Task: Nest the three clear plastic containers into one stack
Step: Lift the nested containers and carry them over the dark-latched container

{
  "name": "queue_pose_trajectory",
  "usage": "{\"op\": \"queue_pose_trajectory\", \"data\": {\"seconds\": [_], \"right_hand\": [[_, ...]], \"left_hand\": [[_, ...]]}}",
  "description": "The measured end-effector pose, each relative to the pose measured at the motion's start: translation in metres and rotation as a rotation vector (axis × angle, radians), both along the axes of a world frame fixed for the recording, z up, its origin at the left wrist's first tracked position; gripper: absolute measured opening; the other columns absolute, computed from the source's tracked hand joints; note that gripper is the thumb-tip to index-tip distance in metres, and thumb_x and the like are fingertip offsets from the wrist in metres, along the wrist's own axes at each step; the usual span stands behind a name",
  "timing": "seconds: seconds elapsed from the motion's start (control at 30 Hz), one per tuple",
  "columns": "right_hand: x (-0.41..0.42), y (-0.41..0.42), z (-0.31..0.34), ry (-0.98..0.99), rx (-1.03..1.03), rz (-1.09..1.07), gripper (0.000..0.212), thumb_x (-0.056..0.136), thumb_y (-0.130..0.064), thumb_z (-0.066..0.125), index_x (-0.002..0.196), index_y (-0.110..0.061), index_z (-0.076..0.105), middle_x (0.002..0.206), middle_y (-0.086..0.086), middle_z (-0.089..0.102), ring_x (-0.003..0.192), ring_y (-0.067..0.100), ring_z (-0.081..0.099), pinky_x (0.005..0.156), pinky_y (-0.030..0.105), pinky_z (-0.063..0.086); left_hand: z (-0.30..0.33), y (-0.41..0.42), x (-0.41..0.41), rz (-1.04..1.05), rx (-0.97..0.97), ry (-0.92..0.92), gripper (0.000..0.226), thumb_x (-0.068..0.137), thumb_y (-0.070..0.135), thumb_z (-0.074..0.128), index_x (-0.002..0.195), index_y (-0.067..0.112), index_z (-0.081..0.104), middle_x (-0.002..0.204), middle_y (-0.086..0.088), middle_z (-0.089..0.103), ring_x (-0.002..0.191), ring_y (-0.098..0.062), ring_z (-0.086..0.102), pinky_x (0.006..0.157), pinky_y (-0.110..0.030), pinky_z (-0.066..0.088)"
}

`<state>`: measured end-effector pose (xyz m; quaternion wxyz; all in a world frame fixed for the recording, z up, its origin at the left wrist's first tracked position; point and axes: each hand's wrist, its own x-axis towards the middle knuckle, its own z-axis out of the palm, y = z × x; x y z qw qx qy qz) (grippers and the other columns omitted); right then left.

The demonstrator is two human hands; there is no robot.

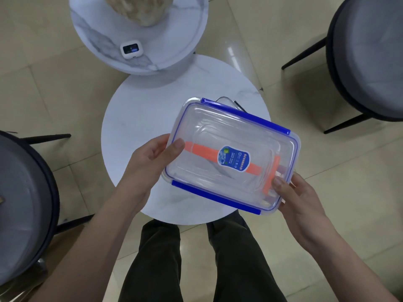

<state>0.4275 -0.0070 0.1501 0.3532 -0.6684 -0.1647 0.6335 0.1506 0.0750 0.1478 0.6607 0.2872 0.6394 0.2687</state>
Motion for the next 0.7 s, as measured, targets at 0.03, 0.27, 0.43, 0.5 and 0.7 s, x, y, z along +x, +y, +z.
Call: {"op": "queue_pose_trajectory", "data": {"seconds": [0.03, 0.27, 0.43, 0.5, 0.7], "right_hand": [[0.002, 0.002, -0.001, -0.002, -0.007, -0.010, 0.078, 0.057, -0.047, 0.080, 0.128, -0.021, 0.061, 0.113, 0.001, 0.077, 0.104, 0.021, 0.074, 0.072, 0.034, 0.063], [0.012, 0.012, -0.005, -0.027, -0.026, -0.052, 0.102, 0.040, -0.064, 0.089, 0.128, -0.022, 0.061, 0.114, 0.000, 0.077, 0.103, 0.020, 0.075, 0.072, 0.033, 0.063], [0.017, 0.017, -0.007, -0.014, -0.043, -0.055, 0.108, 0.034, -0.067, 0.090, 0.129, -0.024, 0.060, 0.114, -0.001, 0.076, 0.104, 0.020, 0.074, 0.073, 0.035, 0.063], [0.020, 0.017, -0.008, -0.013, -0.049, -0.055, 0.110, 0.035, -0.067, 0.090, 0.131, -0.024, 0.058, 0.116, 0.000, 0.076, 0.105, 0.020, 0.074, 0.074, 0.035, 0.063], [0.024, 0.018, -0.009, 0.012, -0.067, -0.066, 0.112, 0.036, -0.066, 0.090, 0.133, -0.021, 0.056, 0.118, 0.002, 0.075, 0.108, 0.021, 0.073, 0.075, 0.035, 0.063]], "left_hand": [[-0.001, 0.005, 0.004, -0.005, -0.001, -0.001, 0.072, 0.060, 0.059, 0.070, 0.121, 0.021, 0.071, 0.106, 0.006, 0.080, 0.093, -0.005, 0.076, 0.068, -0.015, 0.058], [-0.005, 0.030, 0.023, -0.032, -0.018, -0.015, 0.053, 0.069, 0.054, 0.069, 0.113, 0.024, 0.074, 0.097, 0.011, 0.082, 0.088, -0.006, 0.077, 0.070, -0.017, 0.059], [-0.009, 0.045, 0.035, -0.040, -0.034, 0.006, 0.055, 0.068, 0.057, 0.070, 0.112, 0.024, 0.076, 0.104, 0.006, 0.081, 0.095, -0.014, 0.078, 0.080, -0.027, 0.061], [-0.010, 0.051, 0.040, -0.048, -0.039, 0.004, 0.055, 0.068, 0.057, 0.071, 0.111, 0.024, 0.076, 0.105, 0.004, 0.081, 0.097, -0.016, 0.077, 0.088, -0.033, 0.060], [-0.012, 0.068, 0.055, -0.090, -0.031, 0.018, 0.050, 0.074, 0.061, 0.076, 0.107, 0.023, 0.079, 0.107, 0.000, 0.081, 0.104, -0.023, 0.076, 0.099, -0.041, 0.057]]}}
